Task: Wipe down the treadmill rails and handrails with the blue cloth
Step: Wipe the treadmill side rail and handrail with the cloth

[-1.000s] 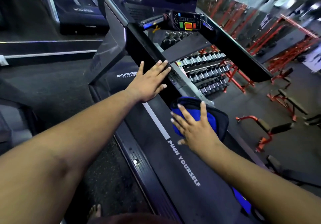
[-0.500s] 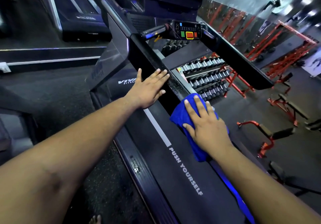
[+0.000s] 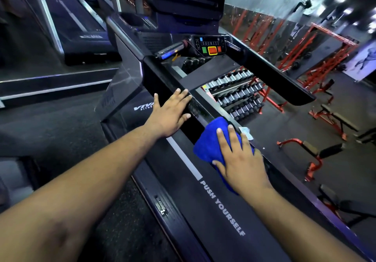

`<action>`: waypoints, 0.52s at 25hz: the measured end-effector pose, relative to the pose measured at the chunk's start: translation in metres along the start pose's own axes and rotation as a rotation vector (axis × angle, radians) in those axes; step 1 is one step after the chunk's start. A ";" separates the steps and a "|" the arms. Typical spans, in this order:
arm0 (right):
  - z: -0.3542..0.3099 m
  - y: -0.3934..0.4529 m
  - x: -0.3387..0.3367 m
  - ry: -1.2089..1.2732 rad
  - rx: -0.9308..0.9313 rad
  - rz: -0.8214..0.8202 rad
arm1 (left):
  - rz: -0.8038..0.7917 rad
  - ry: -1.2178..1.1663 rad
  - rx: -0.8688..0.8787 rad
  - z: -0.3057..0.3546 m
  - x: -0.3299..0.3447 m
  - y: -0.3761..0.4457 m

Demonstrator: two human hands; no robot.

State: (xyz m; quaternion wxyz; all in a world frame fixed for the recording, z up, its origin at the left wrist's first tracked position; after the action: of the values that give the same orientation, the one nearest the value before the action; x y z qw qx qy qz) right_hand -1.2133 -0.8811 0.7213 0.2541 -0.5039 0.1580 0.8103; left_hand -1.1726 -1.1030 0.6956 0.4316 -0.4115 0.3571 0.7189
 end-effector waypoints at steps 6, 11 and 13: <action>-0.044 0.124 -0.040 0.288 -0.037 -0.078 | -0.005 -0.064 0.057 -0.008 -0.011 0.002; -0.048 0.073 -0.023 0.023 -0.113 -0.036 | -0.002 0.023 0.016 -0.048 -0.021 -0.002; -0.053 0.101 -0.022 0.104 -0.136 -0.089 | -0.015 0.033 0.001 -0.059 -0.020 0.005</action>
State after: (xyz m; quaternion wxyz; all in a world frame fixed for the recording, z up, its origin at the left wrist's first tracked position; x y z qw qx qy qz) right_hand -1.2238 -0.9965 0.7181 0.2465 -0.5679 0.0932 0.7798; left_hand -1.1549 -1.1628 0.6909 0.4312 -0.4255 0.3616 0.7087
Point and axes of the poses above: each hand's wrist, its own y-axis towards the middle knuckle, its own x-axis out of the palm, z = x × y, the point moved 10 cm from there along y, towards the middle knuckle, and after that the axes turned 10 degrees about -z, right-handed, at the moved point
